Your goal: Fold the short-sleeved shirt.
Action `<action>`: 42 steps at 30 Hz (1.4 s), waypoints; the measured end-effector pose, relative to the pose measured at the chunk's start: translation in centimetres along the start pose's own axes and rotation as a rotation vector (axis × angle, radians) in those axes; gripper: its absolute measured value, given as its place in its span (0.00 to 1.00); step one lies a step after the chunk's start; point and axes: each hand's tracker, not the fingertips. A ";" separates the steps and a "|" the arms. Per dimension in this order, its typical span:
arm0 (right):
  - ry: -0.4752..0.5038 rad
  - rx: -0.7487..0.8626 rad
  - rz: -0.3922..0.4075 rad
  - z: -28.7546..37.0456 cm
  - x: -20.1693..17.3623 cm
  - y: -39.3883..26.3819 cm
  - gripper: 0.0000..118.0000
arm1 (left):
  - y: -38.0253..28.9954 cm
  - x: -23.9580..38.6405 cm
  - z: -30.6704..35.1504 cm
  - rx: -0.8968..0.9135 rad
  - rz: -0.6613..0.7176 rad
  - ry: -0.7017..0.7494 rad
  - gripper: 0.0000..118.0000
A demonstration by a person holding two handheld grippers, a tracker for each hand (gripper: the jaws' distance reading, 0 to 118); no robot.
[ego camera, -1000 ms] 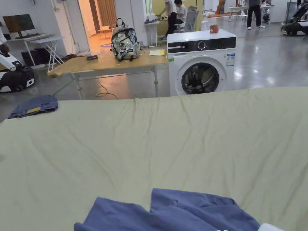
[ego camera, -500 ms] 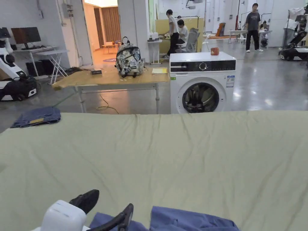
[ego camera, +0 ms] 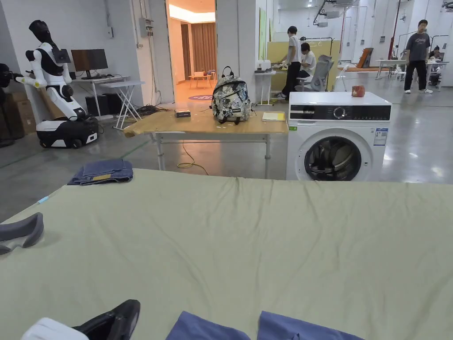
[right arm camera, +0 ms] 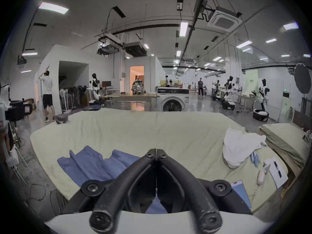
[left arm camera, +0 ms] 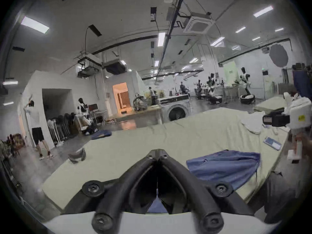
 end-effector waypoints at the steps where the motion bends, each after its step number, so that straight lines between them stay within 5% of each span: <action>1: -0.001 0.001 0.000 0.1 -0.1 0.0 0.00 | -0.1 -0.3 -0.4 -0.011 0.039 -0.028 0.00; 6: -0.012 0.001 0.047 0.4 -0.6 -0.2 0.00 | 0.2 -0.5 -2.3 -0.044 0.098 -0.035 0.00; 15: -0.002 -0.042 0.054 -1.0 0.5 -1.8 0.00 | -1.1 -2.8 -14.0 -0.422 0.198 -0.180 0.00; 18: -0.010 -0.067 0.038 -1.6 1.4 -2.5 0.00 | -2.6 -4.6 -20.2 -0.539 0.309 -0.249 0.42; 19: -0.015 -0.076 0.030 -1.9 1.9 -2.8 0.00 | -3.4 -5.1 -22.5 -0.609 0.324 -0.251 0.47; 23: -0.032 -0.115 -0.009 -2.5 3.7 -4.0 0.00 | -7.0 -6.4 -30.7 -0.757 0.251 -0.149 0.47; 26: -0.057 -0.146 -0.022 -2.6 4.8 -4.8 0.00 | -9.9 -6.4 -34.4 -0.861 0.346 -0.129 0.47; 34: -0.113 -0.204 -0.075 -2.9 6.8 -5.9 0.00 | -12.2 -2.7 -36.2 -0.928 0.324 -0.119 0.47; 39: -0.122 -0.216 -0.071 -2.5 6.7 -6.2 0.00 | -13.1 -3.2 -37.2 -0.948 0.158 -0.087 0.19; 42: -0.130 -0.228 -0.069 -2.3 6.5 -6.4 0.00 | -13.2 -3.4 -37.5 -0.966 0.189 -0.107 0.09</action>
